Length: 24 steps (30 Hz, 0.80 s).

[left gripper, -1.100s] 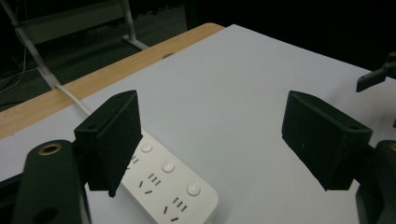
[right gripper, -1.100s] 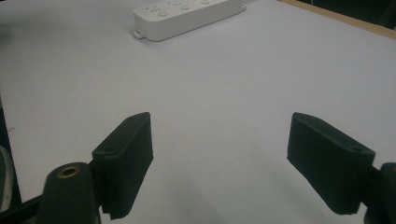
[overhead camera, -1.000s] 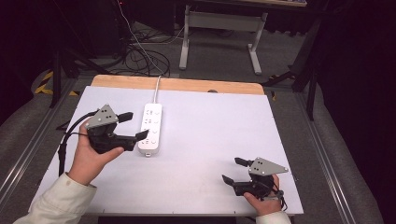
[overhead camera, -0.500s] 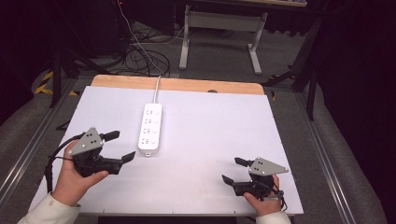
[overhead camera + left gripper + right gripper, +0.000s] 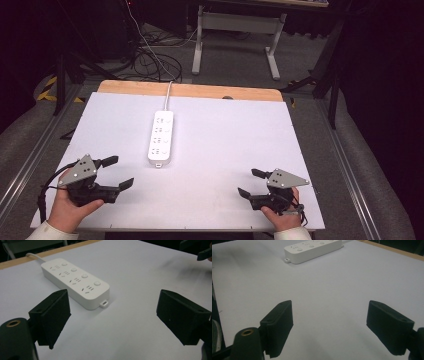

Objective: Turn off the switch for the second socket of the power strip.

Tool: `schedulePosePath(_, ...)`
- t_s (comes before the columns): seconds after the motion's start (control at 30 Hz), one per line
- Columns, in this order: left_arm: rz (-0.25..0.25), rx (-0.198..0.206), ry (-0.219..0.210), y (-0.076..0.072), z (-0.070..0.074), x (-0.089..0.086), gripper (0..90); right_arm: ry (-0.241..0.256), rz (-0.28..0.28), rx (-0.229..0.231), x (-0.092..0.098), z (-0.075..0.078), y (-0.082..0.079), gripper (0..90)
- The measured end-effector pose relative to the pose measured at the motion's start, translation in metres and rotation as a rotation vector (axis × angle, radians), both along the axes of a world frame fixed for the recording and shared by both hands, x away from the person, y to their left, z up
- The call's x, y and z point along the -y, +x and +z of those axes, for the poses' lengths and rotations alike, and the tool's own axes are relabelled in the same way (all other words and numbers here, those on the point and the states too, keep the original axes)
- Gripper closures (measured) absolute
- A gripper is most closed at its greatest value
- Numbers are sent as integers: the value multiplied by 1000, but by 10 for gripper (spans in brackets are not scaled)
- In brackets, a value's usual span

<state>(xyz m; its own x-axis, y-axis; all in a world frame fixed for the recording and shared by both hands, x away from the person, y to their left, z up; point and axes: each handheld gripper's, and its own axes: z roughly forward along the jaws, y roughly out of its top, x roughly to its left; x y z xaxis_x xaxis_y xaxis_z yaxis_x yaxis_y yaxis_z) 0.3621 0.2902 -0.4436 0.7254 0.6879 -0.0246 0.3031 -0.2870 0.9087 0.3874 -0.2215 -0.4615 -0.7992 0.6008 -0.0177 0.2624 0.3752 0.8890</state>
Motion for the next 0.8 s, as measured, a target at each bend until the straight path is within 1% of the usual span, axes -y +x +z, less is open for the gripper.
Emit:
schedulePosePath(0.17,21,-16,-4,-7,-12,-5,125,2,1,1,1,0,0,217)
schedulePosePath(0.23,36,-34,-12,-9,-18,-8,126,2,1,2,1,0,0,217)
schedulePosePath(0.27,43,-52,-18,-10,-21,-9,126,2,1,2,1,0,0,217)
schedulePosePath(0.3,50,-58,-17,-10,-25,-11,126,3,1,0,1,0,0,216)
schedulePosePath(0.33,56,-62,-5,-10,-28,-13,126,3,1,0,1,0,0,216)
schedulePosePath(0.4,65,-60,21,-11,-32,-16,128,3,2,0,1,0,0,215)
schedulePosePath(0.53,51,-28,66,-13,-35,-18,127,4,3,2,2,0,0,214)
schedulePosePath(0.6,42,-20,72,-13,-35,-18,126,2,2,2,2,0,1,214)
schedulePosePath(0.67,38,-29,63,-12,-35,-17,127,1,1,-1,3,-1,1,213)
schedulePosePath(0.73,39,-46,30,-11,-34,-18,127,1,0,0,3,-1,2,213)
schedulePosePath(0.77,42,-65,7,-11,-34,-17,129,-1,-3,-1,3,-1,2,212)
schedulePosePath(0.8,43,-76,-9,-10,-34,-18,130,2,-4,-3,3,-1,2,211)
